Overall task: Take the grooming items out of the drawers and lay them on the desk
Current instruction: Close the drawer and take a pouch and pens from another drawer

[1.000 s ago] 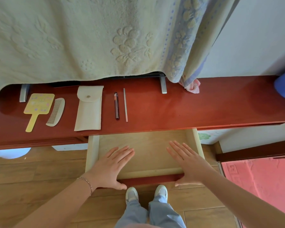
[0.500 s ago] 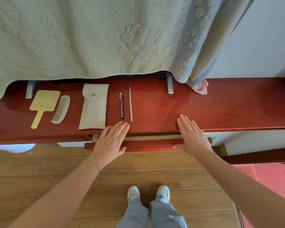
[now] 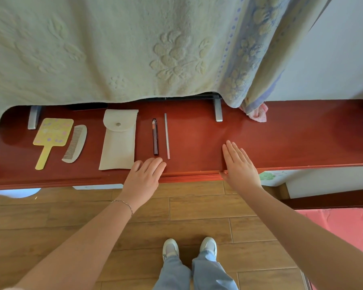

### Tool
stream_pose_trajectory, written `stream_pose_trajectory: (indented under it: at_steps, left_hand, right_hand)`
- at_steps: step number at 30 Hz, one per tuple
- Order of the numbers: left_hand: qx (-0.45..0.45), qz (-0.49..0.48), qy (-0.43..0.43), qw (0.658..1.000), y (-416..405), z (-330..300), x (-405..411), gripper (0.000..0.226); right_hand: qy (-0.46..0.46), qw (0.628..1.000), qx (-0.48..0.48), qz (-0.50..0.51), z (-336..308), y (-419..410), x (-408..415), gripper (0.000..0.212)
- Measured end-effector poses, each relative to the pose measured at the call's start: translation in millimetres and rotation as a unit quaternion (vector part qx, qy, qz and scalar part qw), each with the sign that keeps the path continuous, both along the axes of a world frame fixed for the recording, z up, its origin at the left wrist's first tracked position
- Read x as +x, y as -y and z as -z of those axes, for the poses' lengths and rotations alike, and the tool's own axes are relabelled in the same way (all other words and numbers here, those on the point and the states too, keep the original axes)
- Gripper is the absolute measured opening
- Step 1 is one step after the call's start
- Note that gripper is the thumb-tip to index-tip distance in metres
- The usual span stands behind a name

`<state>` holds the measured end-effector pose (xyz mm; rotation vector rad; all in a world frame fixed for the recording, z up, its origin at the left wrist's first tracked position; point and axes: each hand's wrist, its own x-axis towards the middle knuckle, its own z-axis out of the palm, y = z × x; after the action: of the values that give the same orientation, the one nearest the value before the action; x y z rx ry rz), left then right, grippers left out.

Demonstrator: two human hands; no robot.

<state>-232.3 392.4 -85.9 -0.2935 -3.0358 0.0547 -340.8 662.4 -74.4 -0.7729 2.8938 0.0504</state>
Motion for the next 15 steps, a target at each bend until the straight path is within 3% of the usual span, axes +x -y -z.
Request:
stream_pose_trajectory:
  at_steps: [8,15]
  left_hand:
    - [0.046,0.107,-0.017,0.993,-52,-37,-22,0.048]
    - [0.081,0.218,-0.025,0.972,-147,-68,-70,0.05]
  right_hand:
    - [0.008,0.998,-0.059,0.035,-21,-48,31,0.08]
    - [-0.008,0.979,-0.069,0.189,-54,-159,73,0.07]
